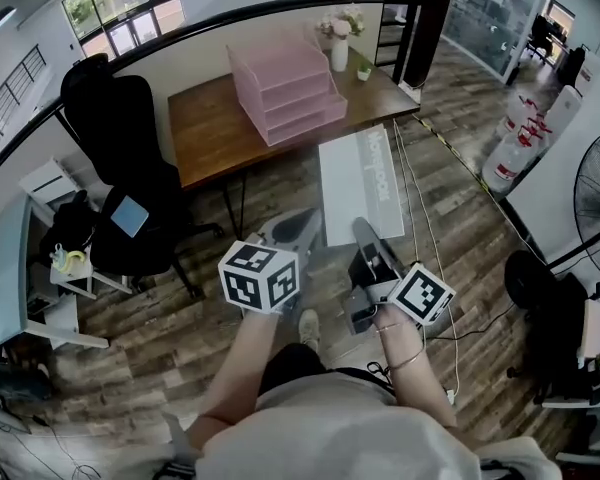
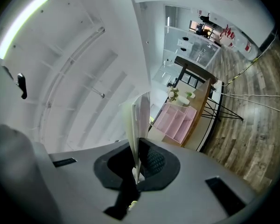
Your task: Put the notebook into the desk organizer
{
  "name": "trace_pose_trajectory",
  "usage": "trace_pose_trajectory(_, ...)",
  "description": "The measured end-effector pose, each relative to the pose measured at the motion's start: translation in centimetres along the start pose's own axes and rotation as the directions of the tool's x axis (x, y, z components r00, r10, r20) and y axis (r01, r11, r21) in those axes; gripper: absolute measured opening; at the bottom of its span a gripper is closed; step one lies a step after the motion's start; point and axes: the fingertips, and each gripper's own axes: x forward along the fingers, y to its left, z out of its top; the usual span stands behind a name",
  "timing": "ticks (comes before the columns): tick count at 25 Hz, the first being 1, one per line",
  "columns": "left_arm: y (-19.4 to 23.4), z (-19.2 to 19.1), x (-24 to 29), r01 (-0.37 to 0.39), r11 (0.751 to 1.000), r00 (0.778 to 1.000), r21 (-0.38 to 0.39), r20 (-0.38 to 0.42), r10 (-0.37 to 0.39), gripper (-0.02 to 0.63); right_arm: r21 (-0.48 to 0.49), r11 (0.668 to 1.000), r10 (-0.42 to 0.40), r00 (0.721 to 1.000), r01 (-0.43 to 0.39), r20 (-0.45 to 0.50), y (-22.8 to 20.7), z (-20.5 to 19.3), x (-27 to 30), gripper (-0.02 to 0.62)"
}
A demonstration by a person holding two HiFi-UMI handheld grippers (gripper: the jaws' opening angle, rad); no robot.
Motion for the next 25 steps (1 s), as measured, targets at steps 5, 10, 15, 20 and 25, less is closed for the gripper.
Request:
trace_pose_trajectory(5,3.8,3.2,4.1,0.013,1.0,1.0,-0.008,0.014,-0.013,0.011,-0.002,1.0,0.0,1.0,0.0,0.017,-1.6,2.5,5.1,0.012)
trace_pose_trajectory(10,7.1,5.7,7.8,0.027,1.0,0.999,-0.008,0.025,-0.026,0.011,-0.003,1.0,-0.014,1.0,0.014,0.026,-3.6,4.6,10.2,0.012)
trace_pose_trajectory(15,11.0,7.7,10.6,0.014,1.0,0.999,-0.003,0.04,-0.014,0.011,0.007,1.0,0.012,1.0,-0.012,0.015,-4.8,5.5,15.3,0.012)
trace_pose_trajectory(20,13.6,8.3,12.3,0.005,1.0,0.999,-0.017,0.051,-0.004,0.011,0.051,0.998,0.022,1.0,-0.021,-0.017,-6.5,5.0,18.2,0.012)
trace_pose_trajectory(25,15.6,7.5,13.1,-0.045,0.998,0.998,-0.04,0.038,0.046,0.011,0.063,0.996,0.06,0.995,-0.056,-0.074,-7.7,4.4,20.2,0.012)
